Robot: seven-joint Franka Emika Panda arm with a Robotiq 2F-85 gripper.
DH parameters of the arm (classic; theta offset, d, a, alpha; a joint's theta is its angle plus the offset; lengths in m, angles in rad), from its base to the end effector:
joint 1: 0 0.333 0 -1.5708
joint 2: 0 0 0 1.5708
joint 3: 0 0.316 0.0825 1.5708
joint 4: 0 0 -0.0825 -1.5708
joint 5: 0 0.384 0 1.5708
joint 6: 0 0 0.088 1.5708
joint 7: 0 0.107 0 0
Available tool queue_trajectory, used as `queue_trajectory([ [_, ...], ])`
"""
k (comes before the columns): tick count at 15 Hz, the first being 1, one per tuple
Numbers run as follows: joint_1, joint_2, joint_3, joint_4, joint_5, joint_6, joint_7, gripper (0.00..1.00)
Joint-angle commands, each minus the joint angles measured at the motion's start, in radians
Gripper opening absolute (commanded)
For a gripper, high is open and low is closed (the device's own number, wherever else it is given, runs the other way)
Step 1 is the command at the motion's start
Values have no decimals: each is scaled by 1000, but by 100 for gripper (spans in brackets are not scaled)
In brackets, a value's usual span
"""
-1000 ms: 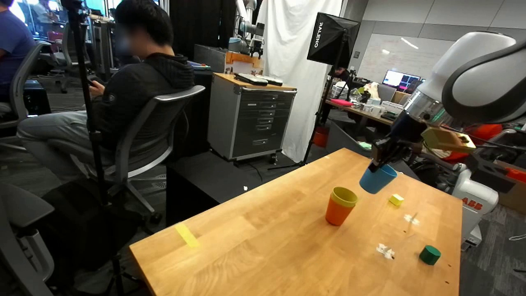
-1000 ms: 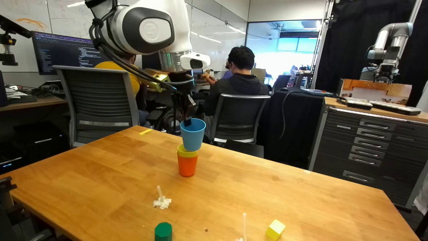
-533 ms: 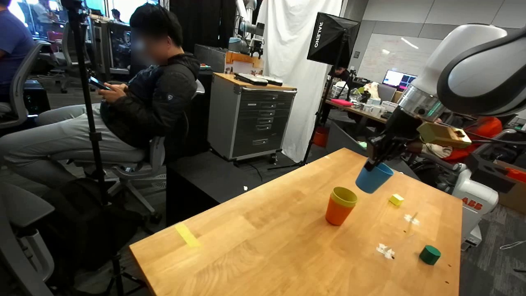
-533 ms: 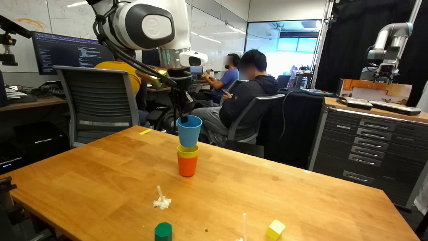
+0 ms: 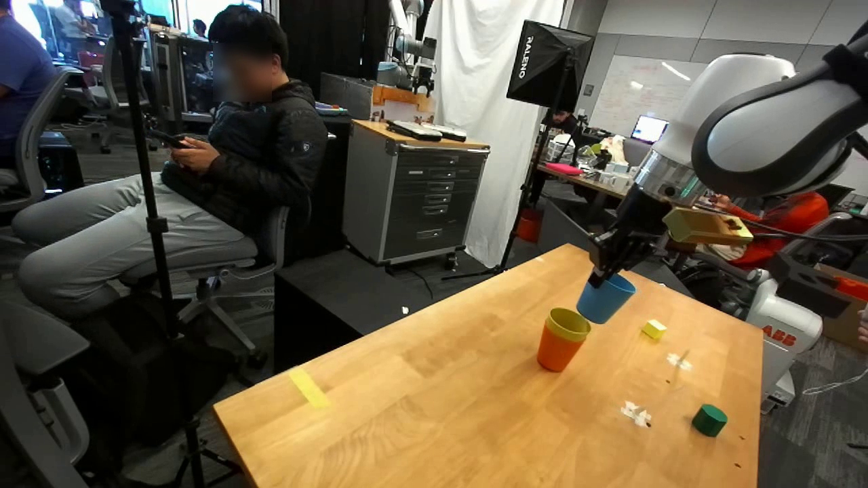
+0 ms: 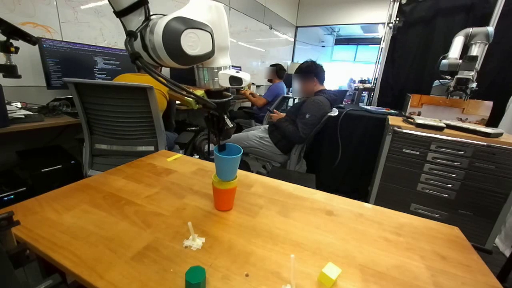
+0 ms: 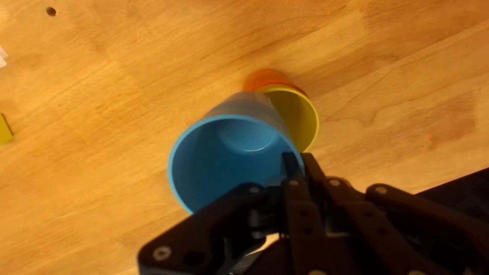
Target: Stack the cups
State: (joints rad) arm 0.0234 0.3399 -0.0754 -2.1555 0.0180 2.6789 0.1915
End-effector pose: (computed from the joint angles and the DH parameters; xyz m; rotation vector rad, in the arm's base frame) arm 0.5856 -0.0304 0.2579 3.1011 -0.3932 0.2903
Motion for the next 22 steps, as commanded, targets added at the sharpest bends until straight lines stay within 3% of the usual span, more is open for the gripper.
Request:
queue_trajectory([
  [1, 33, 42, -13, 90, -43, -49, 58, 2],
  [22, 50, 134, -13, 83, -61, 12, 39, 2],
])
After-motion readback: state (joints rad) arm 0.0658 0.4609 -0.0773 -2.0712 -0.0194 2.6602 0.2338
